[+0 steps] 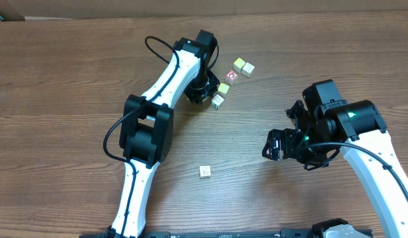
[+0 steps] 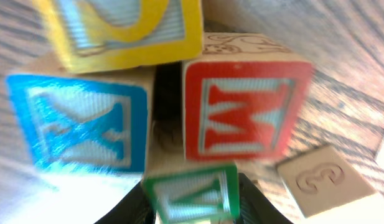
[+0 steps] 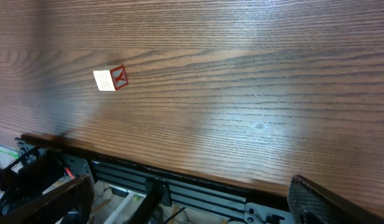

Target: Flip 3 blocks

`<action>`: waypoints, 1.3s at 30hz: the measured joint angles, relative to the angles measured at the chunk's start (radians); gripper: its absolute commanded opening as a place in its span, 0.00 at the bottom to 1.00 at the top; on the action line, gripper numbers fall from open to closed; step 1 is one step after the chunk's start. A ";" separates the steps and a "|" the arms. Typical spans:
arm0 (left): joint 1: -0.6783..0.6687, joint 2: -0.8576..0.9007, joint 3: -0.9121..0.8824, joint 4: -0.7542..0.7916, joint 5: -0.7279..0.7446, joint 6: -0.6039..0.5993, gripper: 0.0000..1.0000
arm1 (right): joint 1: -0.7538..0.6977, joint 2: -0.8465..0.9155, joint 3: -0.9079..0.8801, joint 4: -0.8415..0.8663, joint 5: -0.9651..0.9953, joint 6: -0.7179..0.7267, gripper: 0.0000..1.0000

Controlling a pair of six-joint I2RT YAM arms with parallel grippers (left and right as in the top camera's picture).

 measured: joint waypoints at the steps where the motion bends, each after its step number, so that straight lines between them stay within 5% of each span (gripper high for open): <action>1: 0.000 0.000 0.022 -0.019 -0.011 0.007 0.25 | 0.000 0.000 0.000 0.000 0.000 -0.001 1.00; 3: 0.000 0.000 0.063 -0.048 -0.030 0.021 0.25 | 0.000 0.000 0.000 0.000 0.000 0.000 1.00; 6: 0.000 0.000 0.123 -0.088 -0.053 0.060 0.53 | 0.000 0.000 0.000 0.003 0.000 0.000 1.00; 9: 0.000 0.000 0.151 -0.113 -0.066 0.077 0.61 | 0.000 0.000 0.000 0.004 0.000 0.000 1.00; 21: -0.001 0.000 0.151 -0.124 -0.082 0.092 0.52 | 0.000 0.000 0.000 0.003 0.000 -0.001 1.00; 33: -0.042 0.067 0.151 -0.124 -0.077 0.088 0.55 | 0.000 0.000 0.000 -0.004 0.000 0.000 1.00; 39: -0.037 0.072 0.151 -0.127 -0.078 0.081 0.44 | 0.000 0.000 0.000 -0.004 0.000 0.000 1.00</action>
